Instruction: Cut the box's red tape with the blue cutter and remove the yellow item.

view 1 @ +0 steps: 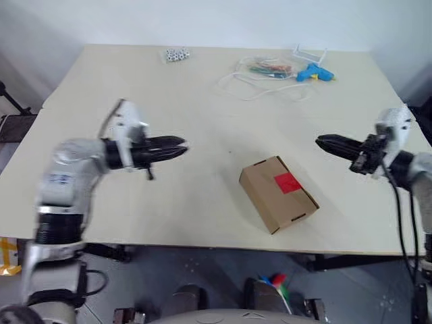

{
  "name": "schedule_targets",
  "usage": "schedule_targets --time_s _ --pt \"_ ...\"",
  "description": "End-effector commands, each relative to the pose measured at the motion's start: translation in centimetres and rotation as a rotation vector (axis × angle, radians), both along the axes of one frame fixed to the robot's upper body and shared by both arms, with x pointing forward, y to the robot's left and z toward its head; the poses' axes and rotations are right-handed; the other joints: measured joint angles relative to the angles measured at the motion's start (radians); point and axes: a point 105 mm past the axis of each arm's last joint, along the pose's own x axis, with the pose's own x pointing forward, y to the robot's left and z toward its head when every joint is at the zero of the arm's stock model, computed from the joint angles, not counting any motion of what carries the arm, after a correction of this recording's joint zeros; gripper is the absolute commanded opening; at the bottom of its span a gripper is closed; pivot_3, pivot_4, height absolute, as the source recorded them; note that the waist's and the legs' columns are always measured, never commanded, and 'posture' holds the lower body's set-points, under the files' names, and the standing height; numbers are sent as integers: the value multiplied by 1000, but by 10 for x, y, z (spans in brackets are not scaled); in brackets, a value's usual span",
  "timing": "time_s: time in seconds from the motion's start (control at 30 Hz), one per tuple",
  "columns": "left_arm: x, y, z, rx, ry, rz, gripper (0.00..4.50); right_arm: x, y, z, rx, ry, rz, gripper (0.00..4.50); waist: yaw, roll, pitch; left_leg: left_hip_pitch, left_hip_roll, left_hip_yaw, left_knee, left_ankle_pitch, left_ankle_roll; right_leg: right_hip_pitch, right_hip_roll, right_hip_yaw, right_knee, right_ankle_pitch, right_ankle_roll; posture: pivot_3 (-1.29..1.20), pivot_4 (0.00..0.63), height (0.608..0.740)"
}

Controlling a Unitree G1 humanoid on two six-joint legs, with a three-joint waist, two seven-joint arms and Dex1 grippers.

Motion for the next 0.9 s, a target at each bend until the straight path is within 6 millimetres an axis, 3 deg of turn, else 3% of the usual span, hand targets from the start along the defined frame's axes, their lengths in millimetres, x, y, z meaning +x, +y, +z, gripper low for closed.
schedule_targets --time_s 0.03,0.1,0.17,0.23,0.27,0.33,0.4,0.43,0.53,0.63,0.7,0.8,0.9 --pt "-10 58 -14 5 -1 169 2131 -25 19 15 -55 -114 104 1581 -7 0 0 0 0 0 0 0 0 0 0 0 0 0 0 0 150 740" --pt "-22 100 -27 20 10 309 2730 -41 32 16 -49 -173 176 2284 -11 0 0 1 1 0 -1 0 -1 0 0 0 0 0 0 0 150 740" --pt "-32 126 -33 16 11 408 3363 -52 39 15 -33 -223 215 2971 -9 -1 0 0 2 0 -1 -1 -1 0 1 1 -1 0 0 0 150 740" --pt "-51 166 -42 9 15 583 4006 -62 49 7 -24 -229 249 2984 -6 -1 0 0 1 0 0 -1 -1 0 1 1 -1 0 0 0 150 740" --pt "-71 197 -51 -2 33 718 4288 -66 56 7 22 -240 282 2984 -6 -2 0 0 1 0 0 -1 -1 0 0 1 -1 0 0 0 150 740" --pt "-100 232 -63 -5 47 887 4500 -68 62 8 82 -252 307 3557 -12 -2 0 1 1 0 -1 -2 -2 0 -1 1 -1 0 0 0 150 740" --pt "-122 249 -66 -13 33 990 4500 -65 62 9 98 -288 288 4180 -11 -2 0 2 1 0 -2 -3 -1 0 -2 1 -2 0 0 0 150 740" --pt "-128 252 -66 -9 24 1015 4500 -64 61 9 107 -295 277 4494 -6 -2 0 2 1 0 -2 -3 -1 0 -2 1 -2 0 0 0 150 740" --pt "-146 244 -71 -21 28 1044 4500 -67 58 9 86 -323 280 4494 11 -2 0 1 0 -1 -2 -6 -6 0 -5 2 -2 0 0 0 150 740" --pt "-146 228 -68 -62 -2 1054 4500 -69 47 7 62 -318 264 4494 22 -3 0 1 0 -2 -2 -7 -6 1 -7 6 -4 0 0 0 150 740" --pt "-136 201 -65 -92 -22 1017 4500 -69 34 10 51 -313 228 4494 25 -3 0 0 0 -4 -2 -7 -6 1 -7 7 -5 0 -1 0 150 740" --pt "-119 176 -63 -57 -54 980 4500 -72 27 9 27 -299 210 4494 23 -3 -1 1 1 -4 -1 -7 -6 2 -7 10 -5 0 -1 0 150 740" --pt "-80 155 -57 -186 -88 1096 4500 -76 25 4 18 -281 212 4494 21 -1 -1 1 2 -3 -2 -7 -7 2 -4 10 -4 0 -1 0 150 740"
